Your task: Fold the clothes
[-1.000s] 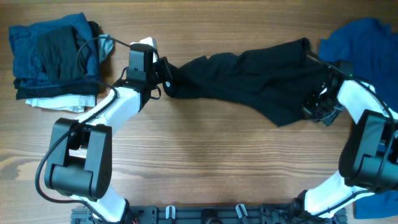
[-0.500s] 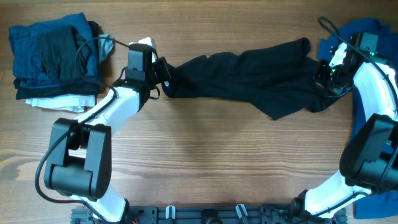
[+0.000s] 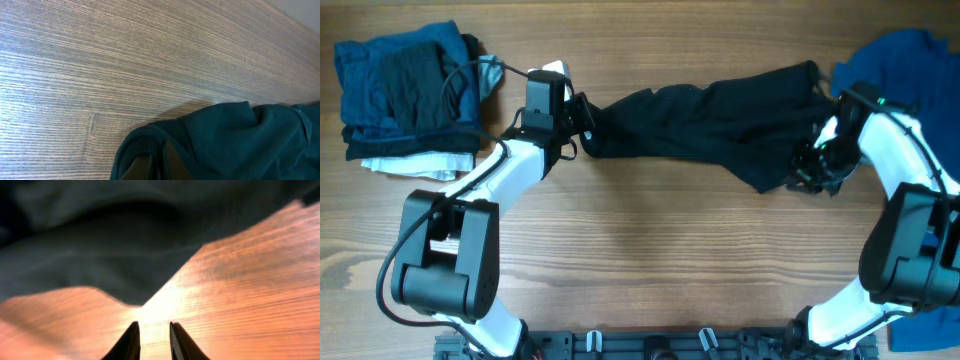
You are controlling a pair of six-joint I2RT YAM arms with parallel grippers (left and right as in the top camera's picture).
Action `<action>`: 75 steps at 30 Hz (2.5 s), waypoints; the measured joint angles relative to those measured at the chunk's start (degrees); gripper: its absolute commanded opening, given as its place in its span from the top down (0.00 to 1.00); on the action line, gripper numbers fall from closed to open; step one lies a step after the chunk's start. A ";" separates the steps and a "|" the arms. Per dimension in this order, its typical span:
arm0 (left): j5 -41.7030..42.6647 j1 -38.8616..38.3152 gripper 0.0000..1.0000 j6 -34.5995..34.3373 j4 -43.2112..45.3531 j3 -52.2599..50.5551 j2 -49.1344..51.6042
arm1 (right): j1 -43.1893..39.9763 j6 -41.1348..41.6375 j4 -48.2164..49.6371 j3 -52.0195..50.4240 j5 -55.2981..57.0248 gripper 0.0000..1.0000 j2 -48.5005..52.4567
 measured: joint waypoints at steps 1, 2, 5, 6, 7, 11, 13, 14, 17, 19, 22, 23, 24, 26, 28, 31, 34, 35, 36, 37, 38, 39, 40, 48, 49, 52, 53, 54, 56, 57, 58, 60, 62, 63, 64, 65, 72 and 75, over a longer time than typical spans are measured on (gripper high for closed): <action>0.00 0.00 0.93 0.00 0.00 0.00 0.00 | 0.00 0.57 2.54 -1.62 -0.68 0.75 0.00; 0.00 0.00 0.92 0.00 -0.02 0.00 0.00 | 0.00 1.29 5.86 -3.76 -1.62 0.74 0.00; 0.02 0.00 0.93 0.00 -0.02 0.00 0.00 | 0.00 3.48 10.78 -7.58 -3.10 0.70 0.00; 0.02 0.00 0.93 0.00 -0.04 0.00 0.00 | 0.00 3.91 12.13 -8.55 -3.45 0.68 0.00; 0.02 0.00 0.93 0.00 -0.04 0.00 0.00 | 0.11 4.59 13.05 -9.18 -3.76 0.67 0.00; 0.02 0.00 0.92 0.00 -0.46 0.00 0.00 | 0.92 7.30 14.78 -9.25 -3.98 0.67 -0.07; 0.02 0.00 0.92 0.00 -0.48 0.00 0.00 | 1.64 9.14 15.02 -9.25 -2.99 0.66 -0.24; 0.02 0.00 0.92 0.00 -0.50 0.00 0.00 | 2.14 10.19 15.10 -9.25 -2.12 0.66 -0.39; 0.02 0.00 0.91 0.00 -0.79 0.00 0.00 | 3.72 12.55 15.50 -9.25 0.26 0.66 -0.74; 0.02 0.00 0.91 0.00 -0.92 0.00 0.00 | 5.09 13.57 15.96 -9.25 1.57 0.71 -0.96; 0.02 0.00 0.91 0.00 -0.92 0.00 0.00 | 7.04 15.37 16.63 -9.25 3.30 0.90 -1.03; 0.02 0.00 0.90 0.00 -0.92 0.00 0.00 | 7.65 15.74 16.85 -9.25 3.82 0.93 -1.01; 0.02 0.00 0.91 0.00 -0.94 0.00 0.00 | 8.15 15.96 16.94 -9.25 4.31 0.96 -1.01; 0.02 0.00 0.92 0.00 -1.22 0.00 0.00 | 8.66 16.17 17.03 -9.25 4.92 0.96 -1.01; 0.02 0.00 0.96 0.00 -1.55 0.00 0.00 | 8.68 16.31 16.98 -9.25 5.05 0.96 -1.01; 0.02 0.00 0.96 0.22 -1.95 0.00 0.00 | 8.68 16.06 15.23 -9.07 5.49 0.96 -1.03; 0.02 0.00 0.96 0.22 -2.43 0.00 0.00 | 8.68 15.17 10.01 -8.74 7.58 0.96 -1.60; 0.02 0.00 0.96 0.22 -2.58 0.00 0.00 | 8.68 14.78 8.24 -8.74 8.61 0.96 -2.16; 0.02 0.00 0.96 0.22 -2.67 0.00 0.00 | 8.68 14.14 5.70 -8.57 10.03 0.96 -3.19; 0.02 0.00 0.96 0.22 -2.67 0.00 0.00 | 8.68 13.60 4.15 -8.35 10.93 0.96 -4.33; 0.02 0.00 0.96 0.22 -2.80 0.00 0.00 | 8.68 12.70 2.51 -7.80 11.91 0.96 -6.12; 0.02 0.00 0.96 0.22 -2.82 0.00 0.00 | 8.68 12.07 1.70 -7.23 12.48 0.95 -7.76; 0.02 0.00 0.96 0.22 -2.84 0.00 0.00 | 8.68 11.23 1.22 -6.43 13.07 0.96 -9.79; 0.02 0.00 0.96 0.22 -4.31 0.02 0.00 | 8.68 8.92 3.87 -3.80 14.62 0.96 -15.74; 0.02 0.00 0.96 0.22 -5.05 0.02 0.00 | 8.68 8.87 4.61 -3.80 14.75 0.96 -15.23; 0.02 0.00 0.96 0.22 -5.86 0.02 0.00 | 8.68 7.39 8.35 -3.80 14.95 0.96 -13.00; 0.02 0.00 0.96 0.22 -6.03 0.02 0.00 | 8.68 6.34 10.62 -3.80 15.13 0.96 -11.96; 0.02 0.00 0.96 0.22 -6.14 0.02 0.00 | 8.68 6.23 11.23 -3.80 15.15 0.96 -11.72; 0.02 0.00 0.96 0.22 -6.51 0.02 0.00 | 8.68 3.58 16.98 -3.82 15.41 0.96 -9.62; 0.02 0.00 0.96 0.22 -6.67 0.02 0.00 | 8.68 3.15 19.12 -3.82 15.43 0.96 -9.20; 0.02 0.00 0.96 0.22 -6.84 0.02 0.00 | 8.68 2.71 21.40 -3.80 15.52 0.96 -8.76; 0.02 0.00 0.96 0.22 -7.08 0.02 0.00 | 8.74 2.10 24.79 -3.82 15.61 0.96 -8.35; 0.02 0.00 0.96 0.22 -7.41 0.02 0.00 | 9.05 1.75 28.83 -3.82 15.61 0.90 -8.15; 0.02 0.00 0.96 0.22 -7.65 0.02 0.00 | 9.18 1.62 30.67 -3.80 15.61 0.85 -8.11; 0.02 0.00 0.96 0.22 -7.82 0.02 0.00 | 9.31 1.62 32.15 -3.80 15.61 0.82 -8.04; 0.02 0.00 0.96 0.22 -8.00 0.02 0.00 | 9.51 0.87 34.36 -3.80 15.63 0.80 -7.89; 0.02 0.00 0.96 0.22 -8.44 0.02 0.00 | 9.75 -4.09 46.86 -3.80 16.00 0.60 -7.50; 0.02 0.00 0.96 0.22 -8.46 0.02 0.00 | 9.75 -9.07 46.84 -3.02 16.02 0.57 -7.52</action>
